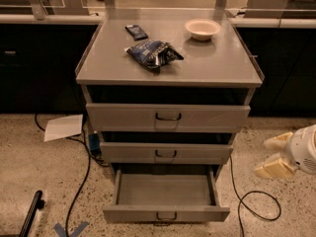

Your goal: Close bottom drawer

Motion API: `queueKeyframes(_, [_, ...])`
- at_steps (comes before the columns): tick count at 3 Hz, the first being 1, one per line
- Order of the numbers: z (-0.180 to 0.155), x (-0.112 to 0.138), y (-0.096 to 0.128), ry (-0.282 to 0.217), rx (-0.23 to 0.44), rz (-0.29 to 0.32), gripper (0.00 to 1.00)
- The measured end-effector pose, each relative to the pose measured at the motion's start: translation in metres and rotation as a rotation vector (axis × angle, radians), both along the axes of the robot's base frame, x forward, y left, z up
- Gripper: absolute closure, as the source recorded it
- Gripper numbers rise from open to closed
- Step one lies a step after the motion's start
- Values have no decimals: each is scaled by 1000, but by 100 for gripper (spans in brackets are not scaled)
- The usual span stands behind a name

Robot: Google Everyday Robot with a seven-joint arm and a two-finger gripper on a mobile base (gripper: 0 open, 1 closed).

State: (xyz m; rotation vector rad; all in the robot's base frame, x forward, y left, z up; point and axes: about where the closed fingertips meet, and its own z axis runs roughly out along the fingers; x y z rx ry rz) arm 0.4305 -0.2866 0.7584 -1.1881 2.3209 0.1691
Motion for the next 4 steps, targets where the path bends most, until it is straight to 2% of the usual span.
queueKeyframes(2, [0, 0, 0, 0, 0, 0, 89])
queueKeyframes(3, [0, -5, 3, -11, 17, -1, 100])
queueKeyframes(4, [-41, -10, 11, -21, 110, -37, 100])
